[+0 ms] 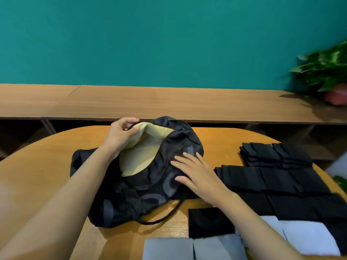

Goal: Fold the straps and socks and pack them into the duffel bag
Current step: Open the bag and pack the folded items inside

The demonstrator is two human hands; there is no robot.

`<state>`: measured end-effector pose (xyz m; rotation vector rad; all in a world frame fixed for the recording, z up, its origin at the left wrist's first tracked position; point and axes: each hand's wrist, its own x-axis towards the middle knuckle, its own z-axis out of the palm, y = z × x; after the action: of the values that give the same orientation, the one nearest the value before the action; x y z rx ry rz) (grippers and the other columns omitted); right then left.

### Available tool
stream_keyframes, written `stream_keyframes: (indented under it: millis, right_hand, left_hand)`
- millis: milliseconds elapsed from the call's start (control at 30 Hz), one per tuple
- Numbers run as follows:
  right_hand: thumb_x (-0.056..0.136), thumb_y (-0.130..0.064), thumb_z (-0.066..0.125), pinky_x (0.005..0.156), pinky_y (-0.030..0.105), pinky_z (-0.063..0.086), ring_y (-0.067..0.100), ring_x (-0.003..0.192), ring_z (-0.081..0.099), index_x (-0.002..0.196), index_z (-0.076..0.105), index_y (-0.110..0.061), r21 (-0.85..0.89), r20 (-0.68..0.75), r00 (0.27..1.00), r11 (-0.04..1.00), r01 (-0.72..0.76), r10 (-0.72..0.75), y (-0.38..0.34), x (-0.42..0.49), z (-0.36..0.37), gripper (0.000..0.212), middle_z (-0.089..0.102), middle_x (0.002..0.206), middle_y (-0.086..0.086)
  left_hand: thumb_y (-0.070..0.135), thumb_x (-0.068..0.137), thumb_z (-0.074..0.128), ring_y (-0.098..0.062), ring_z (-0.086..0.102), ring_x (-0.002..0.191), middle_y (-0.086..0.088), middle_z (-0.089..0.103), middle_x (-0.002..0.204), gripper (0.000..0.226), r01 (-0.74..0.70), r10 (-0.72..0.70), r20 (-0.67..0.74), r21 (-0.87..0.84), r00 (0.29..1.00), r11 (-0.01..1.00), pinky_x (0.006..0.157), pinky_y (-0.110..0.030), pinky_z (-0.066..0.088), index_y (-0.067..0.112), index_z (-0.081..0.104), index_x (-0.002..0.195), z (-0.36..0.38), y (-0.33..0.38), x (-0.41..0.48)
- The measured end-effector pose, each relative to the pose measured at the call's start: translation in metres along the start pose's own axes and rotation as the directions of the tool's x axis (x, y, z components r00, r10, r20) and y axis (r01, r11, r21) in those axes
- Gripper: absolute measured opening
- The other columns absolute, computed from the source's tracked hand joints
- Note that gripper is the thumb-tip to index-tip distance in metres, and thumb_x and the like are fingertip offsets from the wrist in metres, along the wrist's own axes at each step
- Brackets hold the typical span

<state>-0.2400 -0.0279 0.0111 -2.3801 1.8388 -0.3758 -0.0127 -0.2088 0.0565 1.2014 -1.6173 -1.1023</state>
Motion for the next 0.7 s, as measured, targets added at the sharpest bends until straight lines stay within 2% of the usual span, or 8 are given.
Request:
stream_keyframes:
  millis: [167, 300, 400, 500, 567, 633, 700]
  right_hand:
    - [0.094, -0.061, 0.022, 0.122, 0.038, 0.001, 0.007, 0.148, 0.004, 0.151, 0.025, -0.036, -0.027, -0.015, 0.967, 0.967, -0.254, 0.254, 0.070, -0.056, -0.019, 0.063, 0.021, 0.159, -0.014]
    - [0.093, -0.065, 0.036, 0.121, 0.045, -0.002, 0.017, 0.150, -0.007, 0.155, 0.005, -0.035, -0.091, 0.156, 0.885, 0.899, -0.429, 0.438, 0.111, -0.076, -0.015, 0.076, 0.000, 0.164, -0.006]
    - [0.093, -0.066, 0.035, 0.119, 0.051, -0.007, 0.025, 0.150, -0.008, 0.155, -0.003, -0.035, -0.079, 0.289, 0.820, 0.866, -0.494, 0.494, 0.119, -0.070, -0.006, 0.080, -0.007, 0.164, 0.001]
    - [0.095, -0.065, 0.029, 0.117, 0.056, -0.007, 0.030, 0.149, -0.006, 0.155, -0.004, -0.033, -0.018, 0.267, 0.798, 0.831, -0.556, 0.540, 0.114, -0.053, 0.008, 0.076, -0.005, 0.164, 0.005]
    - [0.095, -0.066, 0.028, 0.117, 0.058, -0.004, 0.034, 0.148, -0.006, 0.155, -0.005, -0.032, 0.029, 0.238, 0.778, 0.796, -0.604, 0.582, 0.106, -0.038, 0.015, 0.077, -0.006, 0.163, 0.008]
    - [0.091, -0.071, 0.032, 0.116, 0.060, -0.001, 0.038, 0.148, -0.006, 0.155, -0.008, -0.031, 0.052, 0.257, 0.753, 0.769, -0.637, 0.606, 0.101, -0.026, 0.015, 0.086, -0.010, 0.163, 0.011]
    - [0.082, -0.078, 0.046, 0.115, 0.059, 0.005, 0.038, 0.148, -0.003, 0.154, -0.013, -0.033, 0.030, 0.316, 0.743, 0.776, -0.630, 0.591, 0.104, -0.020, 0.007, 0.103, -0.012, 0.162, 0.011]
  left_hand:
    - [0.017, 0.086, 0.073, -0.016, 0.058, 0.084, -0.003, 0.065, 0.096, 0.022, 0.006, -0.006, -0.007, -0.013, 1.000, 1.000, 0.078, -0.032, 0.045, 0.036, 0.068, 0.094, 0.008, -0.003, -0.004]
    - [0.023, 0.084, 0.075, -0.018, 0.062, 0.089, -0.006, 0.069, 0.105, 0.020, 0.029, -0.029, 0.000, 0.027, 1.000, 0.999, 0.084, -0.039, 0.049, 0.040, 0.070, 0.094, 0.012, -0.006, -0.004]
    - [0.022, 0.083, 0.075, -0.018, 0.062, 0.088, -0.008, 0.069, 0.107, 0.022, 0.032, -0.032, -0.012, 0.038, 0.999, 0.999, 0.083, -0.039, 0.050, 0.040, 0.070, 0.093, 0.014, -0.005, -0.003]
    - [0.020, 0.084, 0.075, -0.019, 0.062, 0.088, -0.010, 0.069, 0.107, 0.023, 0.034, -0.033, -0.014, 0.042, 0.999, 0.999, 0.082, -0.037, 0.049, 0.040, 0.070, 0.092, 0.015, -0.005, -0.002]
    - [0.020, 0.084, 0.075, -0.023, 0.063, 0.092, -0.011, 0.068, 0.108, 0.025, 0.042, -0.041, -0.007, 0.049, 0.999, 0.998, 0.085, -0.042, 0.051, 0.044, 0.070, 0.090, 0.015, -0.005, -0.003]
    - [0.021, 0.084, 0.075, -0.031, 0.063, 0.100, -0.012, 0.067, 0.110, 0.027, 0.044, -0.044, -0.002, 0.052, 0.999, 0.998, 0.090, -0.047, 0.051, 0.047, 0.070, 0.089, 0.014, -0.005, -0.004]
    - [0.020, 0.084, 0.075, -0.035, 0.063, 0.104, -0.013, 0.066, 0.111, 0.026, 0.049, -0.049, 0.000, 0.035, 0.999, 0.998, 0.089, -0.046, 0.051, 0.046, 0.071, 0.089, 0.013, -0.005, -0.004]
